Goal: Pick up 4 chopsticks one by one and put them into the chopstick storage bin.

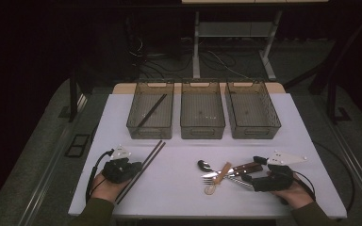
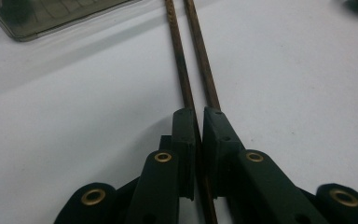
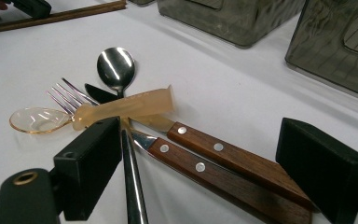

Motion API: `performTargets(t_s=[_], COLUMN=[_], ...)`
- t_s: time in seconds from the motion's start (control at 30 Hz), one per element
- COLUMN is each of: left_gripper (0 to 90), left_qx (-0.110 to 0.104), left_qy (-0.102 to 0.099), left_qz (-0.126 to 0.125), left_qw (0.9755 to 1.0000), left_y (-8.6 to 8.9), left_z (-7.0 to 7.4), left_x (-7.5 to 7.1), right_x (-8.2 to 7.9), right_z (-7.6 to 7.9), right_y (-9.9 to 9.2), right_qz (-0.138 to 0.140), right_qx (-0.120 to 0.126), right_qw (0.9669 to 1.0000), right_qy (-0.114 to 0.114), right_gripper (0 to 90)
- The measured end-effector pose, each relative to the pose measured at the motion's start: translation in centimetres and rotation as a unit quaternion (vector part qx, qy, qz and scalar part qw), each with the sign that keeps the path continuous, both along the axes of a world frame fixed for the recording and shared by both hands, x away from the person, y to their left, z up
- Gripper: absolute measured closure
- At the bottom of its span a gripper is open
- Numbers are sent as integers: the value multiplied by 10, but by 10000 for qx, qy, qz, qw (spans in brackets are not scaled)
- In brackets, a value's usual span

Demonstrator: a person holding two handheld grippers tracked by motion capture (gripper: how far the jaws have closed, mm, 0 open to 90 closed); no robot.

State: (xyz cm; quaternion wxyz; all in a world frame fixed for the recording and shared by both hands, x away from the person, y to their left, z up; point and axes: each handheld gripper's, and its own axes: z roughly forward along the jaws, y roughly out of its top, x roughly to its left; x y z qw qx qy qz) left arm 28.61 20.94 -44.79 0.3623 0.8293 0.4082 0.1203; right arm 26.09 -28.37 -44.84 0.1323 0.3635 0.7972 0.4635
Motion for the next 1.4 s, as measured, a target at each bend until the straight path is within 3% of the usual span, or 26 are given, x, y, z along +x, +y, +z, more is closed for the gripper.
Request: performTargets(t_s=[0.17, 0.4, 0.57, 0.93, 1.07, 1.4], left_gripper=[844, 858, 850, 859, 860, 859], left_qx=[18, 270, 33, 28, -82, -235], left_qy=[32, -83, -34, -10, 72, 33], left_qz=[68, 245, 272, 336, 342, 272], left_qw=[10000, 9993, 9996, 9994, 9994, 9993], left_y=[-1, -4, 0, 0, 3, 10], left_z=[1, 3, 0, 0, 1, 9], left_x=[0, -2, -1, -1, 1, 0], right_x=[0, 0, 0, 0, 0, 0], right_z=[0, 0, 0, 0, 0, 0], right_y=[0, 0, -1, 0, 0, -1], right_qz=[2, 8, 5, 14, 6, 0], right_qx=[1, 5, 6, -8, 10, 10], right_qw=[10000, 10000, 10000, 10000, 10000, 10000], right_qy=[7, -11, 5, 7, -17, 9], right_gripper=[138, 138, 138, 138, 138, 138])
